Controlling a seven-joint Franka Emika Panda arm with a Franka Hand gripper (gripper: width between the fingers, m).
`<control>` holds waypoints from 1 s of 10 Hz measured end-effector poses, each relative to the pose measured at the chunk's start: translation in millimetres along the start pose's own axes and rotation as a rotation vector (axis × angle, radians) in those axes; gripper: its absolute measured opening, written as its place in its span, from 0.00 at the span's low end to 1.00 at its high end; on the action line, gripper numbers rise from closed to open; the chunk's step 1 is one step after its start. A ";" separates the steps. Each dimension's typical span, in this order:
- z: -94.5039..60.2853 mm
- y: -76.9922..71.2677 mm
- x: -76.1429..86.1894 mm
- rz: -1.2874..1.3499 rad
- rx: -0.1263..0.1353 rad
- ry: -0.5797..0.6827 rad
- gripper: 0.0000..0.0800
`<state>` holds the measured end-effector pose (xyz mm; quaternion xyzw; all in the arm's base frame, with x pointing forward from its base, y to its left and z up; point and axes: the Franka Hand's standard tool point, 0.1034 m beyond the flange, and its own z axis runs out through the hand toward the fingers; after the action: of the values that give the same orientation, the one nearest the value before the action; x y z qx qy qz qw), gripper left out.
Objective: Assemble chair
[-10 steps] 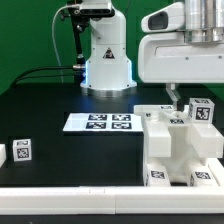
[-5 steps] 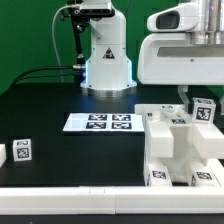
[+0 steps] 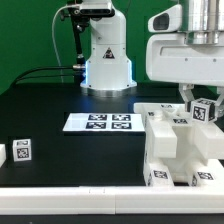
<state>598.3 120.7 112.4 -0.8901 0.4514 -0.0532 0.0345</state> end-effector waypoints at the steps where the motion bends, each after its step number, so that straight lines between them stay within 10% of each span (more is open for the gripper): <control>1: 0.1 -1.2 -1.4 0.150 0.006 -0.006 0.35; 8: -0.5 0.2 -3.8 0.723 0.027 -0.061 0.35; 10: 0.6 1.0 -3.5 0.658 0.026 -0.060 0.59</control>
Offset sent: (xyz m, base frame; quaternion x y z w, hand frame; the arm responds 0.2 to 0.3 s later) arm 0.0093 -0.0011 -0.0064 0.0430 -0.0103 0.2077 0.9772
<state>595.5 122.9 111.5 -0.6972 0.7128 -0.0189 0.0746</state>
